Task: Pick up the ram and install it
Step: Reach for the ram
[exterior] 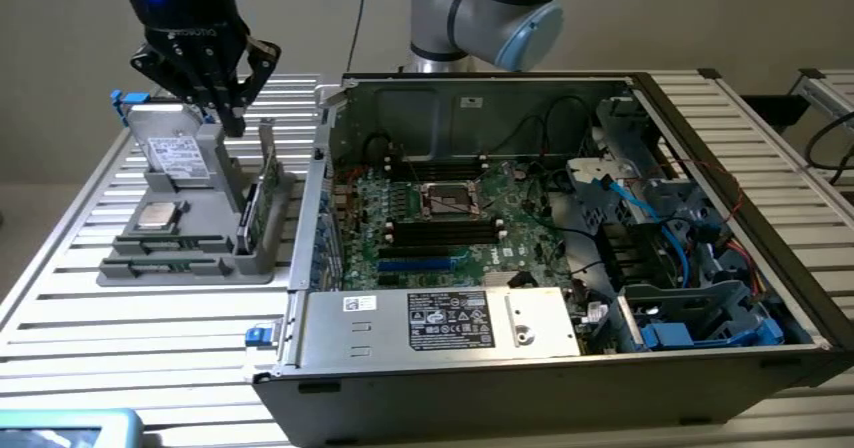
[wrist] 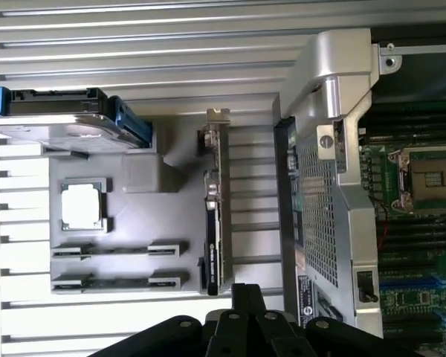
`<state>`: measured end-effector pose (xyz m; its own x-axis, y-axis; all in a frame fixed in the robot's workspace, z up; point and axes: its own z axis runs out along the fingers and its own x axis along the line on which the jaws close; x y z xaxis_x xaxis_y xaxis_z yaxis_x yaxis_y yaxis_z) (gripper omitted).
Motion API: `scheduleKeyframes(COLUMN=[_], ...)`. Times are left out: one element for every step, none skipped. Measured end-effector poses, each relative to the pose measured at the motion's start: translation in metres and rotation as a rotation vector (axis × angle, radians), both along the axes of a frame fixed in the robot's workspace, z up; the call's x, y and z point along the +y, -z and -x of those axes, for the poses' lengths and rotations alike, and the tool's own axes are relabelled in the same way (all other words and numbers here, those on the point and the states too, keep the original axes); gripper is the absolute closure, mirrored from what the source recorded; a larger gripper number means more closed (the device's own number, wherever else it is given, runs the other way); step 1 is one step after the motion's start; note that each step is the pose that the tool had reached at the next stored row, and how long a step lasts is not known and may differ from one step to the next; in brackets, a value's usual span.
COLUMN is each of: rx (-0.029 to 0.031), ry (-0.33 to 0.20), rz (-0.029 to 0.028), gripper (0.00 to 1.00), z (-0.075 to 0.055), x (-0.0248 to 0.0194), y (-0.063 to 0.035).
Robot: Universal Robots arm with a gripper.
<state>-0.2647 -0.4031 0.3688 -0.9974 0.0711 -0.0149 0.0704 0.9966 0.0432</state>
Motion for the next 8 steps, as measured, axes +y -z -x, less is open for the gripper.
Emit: scheduleKeyframes(rx=[0.0001, 0.0001, 0.0001, 0.0, 0.0, 0.0, 0.0, 0.0], ry=[0.0, 0.0, 0.0, 0.0, 0.0, 0.0, 0.0, 0.0], rz=[0.0011, 0.0019, 0.0027, 0.0035, 0.0044, 0.0054, 0.0065, 0.0076], gripper=[0.89, 0.89, 0.89, 0.89, 0.89, 0.89, 0.89, 0.89], z=[0.005, 0.009, 0.014, 0.018, 0.023, 0.027, 0.032, 0.036], x=[0.0, 0.0, 0.0, 0.0, 0.0, 0.0, 0.0, 0.0], y=[0.0004, 0.0008, 0.0013, 0.0017, 0.0021, 0.0026, 0.003, 0.0035])
